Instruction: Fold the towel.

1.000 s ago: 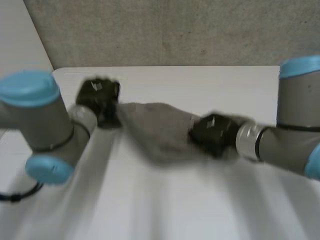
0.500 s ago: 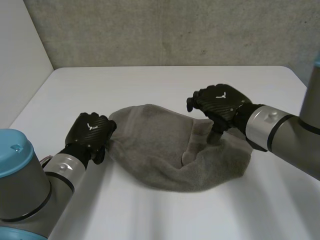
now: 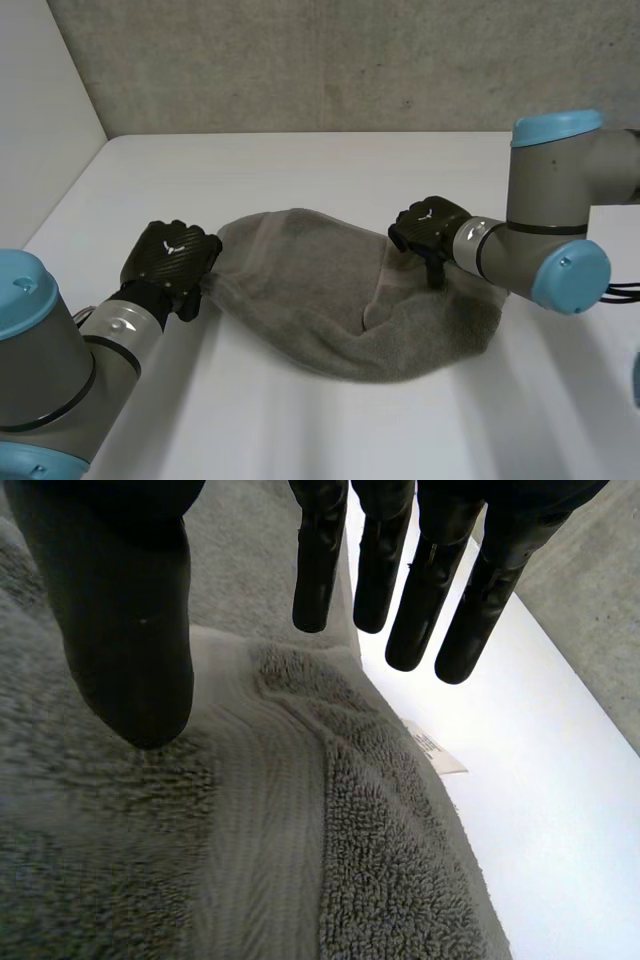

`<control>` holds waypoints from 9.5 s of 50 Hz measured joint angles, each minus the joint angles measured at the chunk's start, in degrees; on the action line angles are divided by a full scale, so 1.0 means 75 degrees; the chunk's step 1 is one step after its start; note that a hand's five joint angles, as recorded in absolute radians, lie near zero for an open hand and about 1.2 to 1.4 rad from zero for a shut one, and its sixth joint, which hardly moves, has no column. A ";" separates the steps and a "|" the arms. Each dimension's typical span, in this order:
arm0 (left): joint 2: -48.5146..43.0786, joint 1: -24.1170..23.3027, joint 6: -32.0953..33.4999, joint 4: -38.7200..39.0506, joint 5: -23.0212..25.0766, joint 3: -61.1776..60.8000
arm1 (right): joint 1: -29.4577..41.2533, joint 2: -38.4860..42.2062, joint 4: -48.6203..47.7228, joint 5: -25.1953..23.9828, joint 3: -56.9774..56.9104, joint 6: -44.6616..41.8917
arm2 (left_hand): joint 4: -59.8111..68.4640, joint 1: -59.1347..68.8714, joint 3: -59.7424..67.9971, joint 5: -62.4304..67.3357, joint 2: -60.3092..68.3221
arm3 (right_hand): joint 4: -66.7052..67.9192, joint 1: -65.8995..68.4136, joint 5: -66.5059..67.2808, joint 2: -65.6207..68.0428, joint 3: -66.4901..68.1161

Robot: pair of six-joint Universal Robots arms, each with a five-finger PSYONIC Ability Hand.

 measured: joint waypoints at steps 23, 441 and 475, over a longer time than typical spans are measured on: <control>-0.0052 -0.0005 0.0000 0.0004 0.0006 0.0009 | 0.0058 0.1639 -0.0011 0.0734 -0.2155 0.0099 | 0.0000 0.0000 0.0000 0.0000 0.0000 | 0.6135 0.5889 0.6026 0.6012 0.6059; -0.0590 0.0897 -0.0721 -0.0147 0.0495 0.1145 | -0.2286 -0.2571 -0.4437 0.0797 0.6475 0.0057 | -0.9567 -0.8762 -0.9945 -0.9746 -0.9464 | 0.4581 0.4541 0.4439 0.4617 0.4529; -0.0478 0.0912 -0.0762 -0.0150 0.0463 0.1112 | -0.1297 -0.3916 -0.4165 0.1820 0.4263 -0.0960 | -0.9567 -0.8762 -0.9945 -0.9747 -0.9464 | 0.6159 0.5892 0.6019 0.6020 0.6119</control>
